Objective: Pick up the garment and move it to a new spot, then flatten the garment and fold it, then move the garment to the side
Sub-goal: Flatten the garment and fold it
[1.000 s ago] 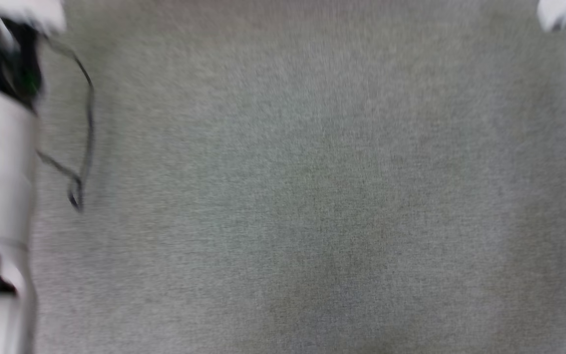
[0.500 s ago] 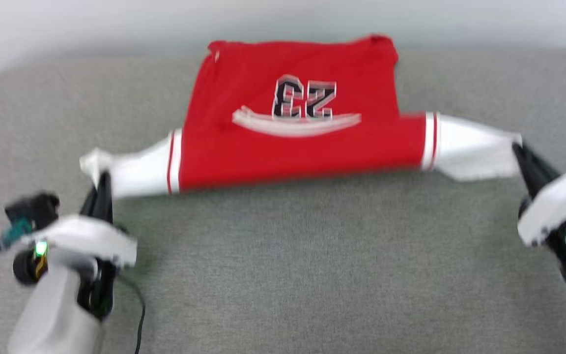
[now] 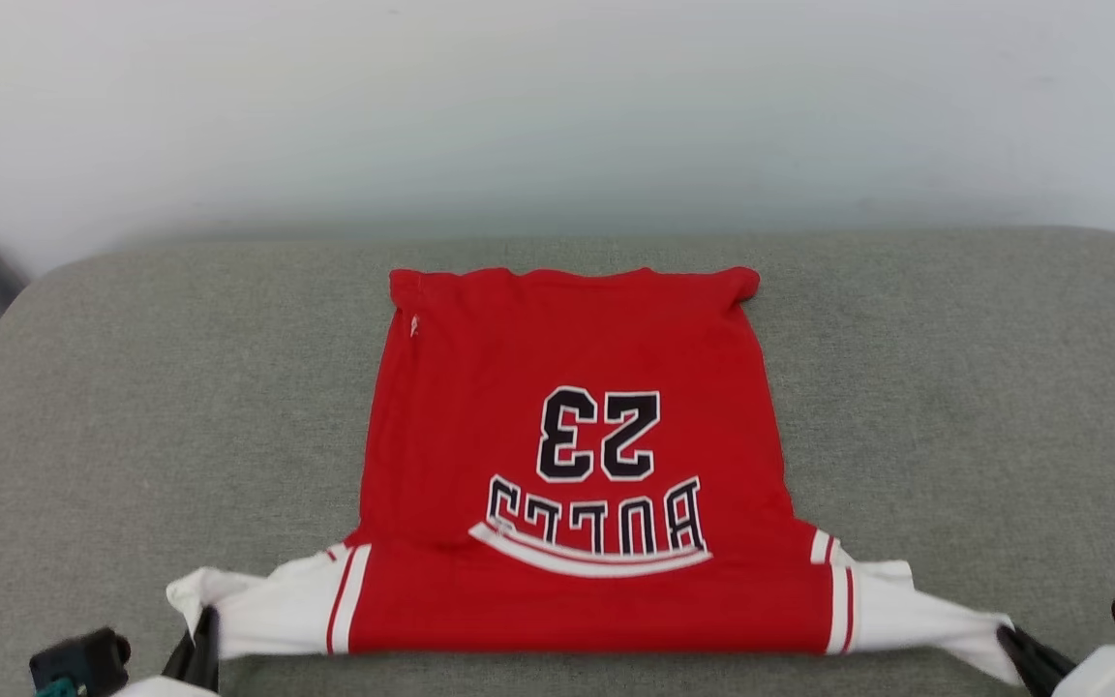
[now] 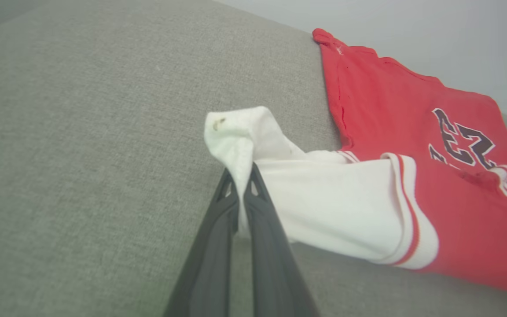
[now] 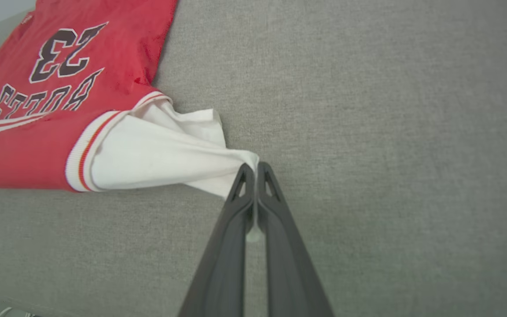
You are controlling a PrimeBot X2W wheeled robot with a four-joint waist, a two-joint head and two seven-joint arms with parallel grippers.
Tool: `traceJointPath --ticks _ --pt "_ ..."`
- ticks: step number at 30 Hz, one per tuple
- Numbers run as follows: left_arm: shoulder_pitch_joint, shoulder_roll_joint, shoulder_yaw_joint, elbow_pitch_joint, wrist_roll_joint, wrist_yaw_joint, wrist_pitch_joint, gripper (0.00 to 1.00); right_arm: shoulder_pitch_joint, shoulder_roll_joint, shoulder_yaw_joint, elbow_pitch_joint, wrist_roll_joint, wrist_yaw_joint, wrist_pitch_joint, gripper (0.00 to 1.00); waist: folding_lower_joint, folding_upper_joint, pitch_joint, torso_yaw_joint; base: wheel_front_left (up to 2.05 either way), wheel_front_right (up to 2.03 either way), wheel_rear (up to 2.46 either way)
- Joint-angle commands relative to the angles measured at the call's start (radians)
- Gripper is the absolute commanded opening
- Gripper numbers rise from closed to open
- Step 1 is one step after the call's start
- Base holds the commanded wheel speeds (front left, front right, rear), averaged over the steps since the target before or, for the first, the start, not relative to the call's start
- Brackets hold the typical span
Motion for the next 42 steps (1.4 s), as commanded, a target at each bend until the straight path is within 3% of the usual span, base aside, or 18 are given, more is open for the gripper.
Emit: traceJointPath --ticks 1,7,9,10,11,14,20,24,29,36,42 --pt "0.03 0.008 0.007 -0.016 -0.005 0.015 0.006 0.0 0.026 -0.005 -0.011 -0.015 -0.022 -0.002 0.019 0.0 0.0004 0.0 -0.014 0.001 0.0 0.0 0.0" --pt "0.151 0.006 0.003 -0.13 -0.004 0.067 0.038 0.0 0.191 0.042 -0.022 -0.087 -0.042 -0.002 0.139 0.0 0.0004 0.0 -0.016 0.015 0.0 0.0 0.0" --pt "0.163 0.006 -0.001 -0.157 0.001 0.075 0.042 0.0 0.236 0.06 -0.024 -0.094 -0.048 -0.002 0.185 0.22 0.0004 0.0 -0.005 0.022 0.0 0.0 0.0" --pt "0.165 0.006 -0.003 -0.168 0.001 0.079 0.043 0.0 0.248 0.066 -0.023 -0.104 -0.048 -0.002 0.203 0.48 0.0004 0.0 0.002 0.024 0.0 0.0 0.0" --pt "0.163 0.005 -0.006 -0.18 0.003 0.08 0.042 0.0 0.249 0.075 -0.029 -0.116 -0.04 -0.002 0.214 1.0 0.0004 0.0 0.01 0.026 0.0 0.0 0.0" --pt "0.146 0.002 -0.015 -0.213 0.018 0.085 0.031 0.0 0.215 0.082 -0.039 -0.156 -0.044 -0.001 0.215 1.0 0.0004 0.0 0.033 0.029 0.0 0.0 0.0" --pt "0.084 -0.009 -0.037 -0.285 0.042 0.076 0.005 0.0 0.05 0.121 -0.145 -0.183 -0.092 -0.001 0.099 1.0 0.0004 0.0 0.098 0.05 0.0 0.0 0.0" --pt "0.038 -0.016 -0.048 -0.337 0.065 0.077 -0.018 0.0 -0.134 0.128 -0.202 -0.101 -0.106 -0.001 0.026 1.0 0.0004 0.0 0.164 0.064 0.0 0.0 0.0" --pt "-0.035 -0.029 -0.077 -0.394 0.092 0.07 -0.034 0.0 -0.408 0.097 -0.205 0.061 -0.099 -0.001 0.014 1.0 0.0004 0.0 0.263 0.1 0.0 0.0 0.0" --pt "-0.134 -0.06 -0.128 -0.417 0.117 0.043 -0.051 0.0 -0.756 0.029 -0.151 0.283 -0.115 -0.001 0.162 1.0 0.0004 0.0 0.371 0.167 0.0 0.0 0.0" --pt "-0.206 -0.092 -0.166 -0.393 0.124 0.006 -0.076 0.0 -0.952 0.005 -0.132 0.424 -0.142 -0.001 0.335 1.0 0.0004 0.0 0.434 0.231 0.0 0.0 0.0"
